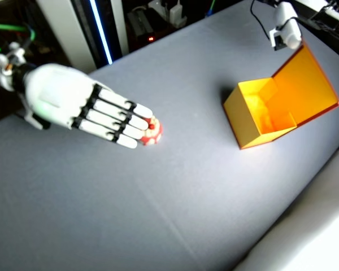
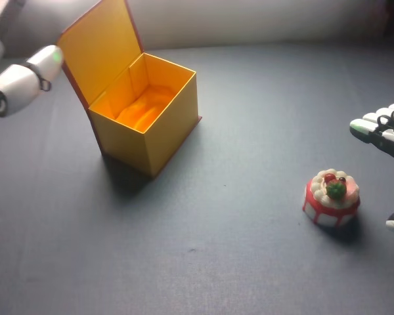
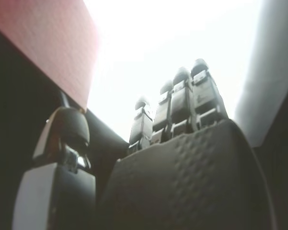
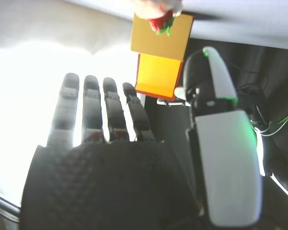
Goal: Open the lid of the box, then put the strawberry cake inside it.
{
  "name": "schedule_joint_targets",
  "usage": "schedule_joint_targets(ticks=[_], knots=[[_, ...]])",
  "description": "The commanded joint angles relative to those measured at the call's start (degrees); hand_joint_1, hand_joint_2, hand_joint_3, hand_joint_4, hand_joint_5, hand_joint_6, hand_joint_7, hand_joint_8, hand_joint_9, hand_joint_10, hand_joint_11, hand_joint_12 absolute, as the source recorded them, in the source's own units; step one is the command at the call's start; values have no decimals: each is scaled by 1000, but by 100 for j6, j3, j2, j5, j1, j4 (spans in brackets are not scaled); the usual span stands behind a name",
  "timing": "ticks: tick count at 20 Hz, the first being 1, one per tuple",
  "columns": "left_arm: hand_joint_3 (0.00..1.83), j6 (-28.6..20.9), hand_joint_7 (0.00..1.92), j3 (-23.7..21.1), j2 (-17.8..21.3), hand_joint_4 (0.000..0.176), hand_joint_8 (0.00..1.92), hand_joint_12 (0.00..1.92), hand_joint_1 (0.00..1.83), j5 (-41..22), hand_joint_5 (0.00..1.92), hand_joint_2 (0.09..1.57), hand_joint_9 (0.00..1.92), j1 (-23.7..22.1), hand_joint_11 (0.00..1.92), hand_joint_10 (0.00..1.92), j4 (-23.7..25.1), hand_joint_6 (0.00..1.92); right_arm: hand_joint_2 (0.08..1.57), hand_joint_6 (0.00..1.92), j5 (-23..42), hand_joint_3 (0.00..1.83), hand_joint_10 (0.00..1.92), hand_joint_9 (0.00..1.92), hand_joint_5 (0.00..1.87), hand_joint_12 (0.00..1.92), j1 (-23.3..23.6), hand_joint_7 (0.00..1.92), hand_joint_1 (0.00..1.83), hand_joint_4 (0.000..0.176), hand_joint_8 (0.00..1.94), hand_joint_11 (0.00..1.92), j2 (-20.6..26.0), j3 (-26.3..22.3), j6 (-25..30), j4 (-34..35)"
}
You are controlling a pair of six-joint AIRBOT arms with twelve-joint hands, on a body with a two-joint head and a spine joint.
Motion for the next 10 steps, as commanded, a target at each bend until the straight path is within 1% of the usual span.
schedule_joint_targets(ticks=[1, 3, 4, 5, 6, 7, 8, 9, 10], knots=[[5, -22, 0, 59, 63, 149, 0, 4, 475, -443, 0, 1402, 0, 19, 8, 0, 0, 0, 1178, 0, 689, 0, 0, 0, 0, 0, 31, 0, 795, 0, 0, 0, 8, 24, 43, 13], [4, -21, 0, 124, 82, 130, 0, 1, 551, -246, 0, 1411, 0, 87, 1, 0, -130, 0, 1177, 0, 690, 0, 0, 0, 0, 0, 31, 0, 821, 0, 0, 0, 8, 25, 43, 13], [0, -21, 0, 164, 93, 130, 0, 0, 607, -147, 0, 1406, 0, 95, 0, 0, -168, 0, 1180, 0, 695, 0, 0, 0, 0, 0, 31, 0, 797, 0, 0, 0, 8, 26, 45, 13], [0, -21, 0, 199, 101, 122, 0, 0, 637, -60, 0, 1403, 0, 95, 0, 0, -207, 0, 1182, 0, 700, 0, 0, 0, 0, 0, 31, 0, 794, 0, 0, 0, 8, 26, 46, 13], [0, -21, 0, 227, 130, 141, 0, 0, 682, 28, 0, 1393, 0, 99, 0, 0, -254, 0, 1191, 0, 703, 4, 0, 0, 0, 0, 30, 0, 764, 0, 0, 0, 6, 28, 46, 12], [0, -22, 0, 214, 156, 141, 0, 0, 682, 23, 0, 1393, 0, 118, 0, 0, -217, 0, 1191, 0, 703, 4, 0, 0, 0, 0, 28, 0, 764, 0, 0, 0, 6, 30, 51, 12], [0, -21, 0, 147, 213, 111, 0, 0, 746, -25, 0, 1394, 0, 158, 0, 0, -90, 0, 1193, 0, 704, 4, 0, 0, 0, 0, 28, 0, 773, 0, 0, 0, 6, 33, 67, 9], [0, -20, 0, 52, 278, 108, 0, 0, 754, -128, 0, 1386, 0, 213, 0, 0, 94, 0, 1190, 0, 707, 2, 0, 0, 0, 0, 28, 0, 788, 0, 0, 0, 6, 38, 85, -9], [0, -15, 0, -57, 345, 125, 0, 0, 709, -234, 0, 1386, 0, 248, 0, 0, 284, 0, 1193, 0, 707, 3, 0, 0, 0, 0, 29, 0, 769, 0, 0, 0, 6, 47, 120, -52]])
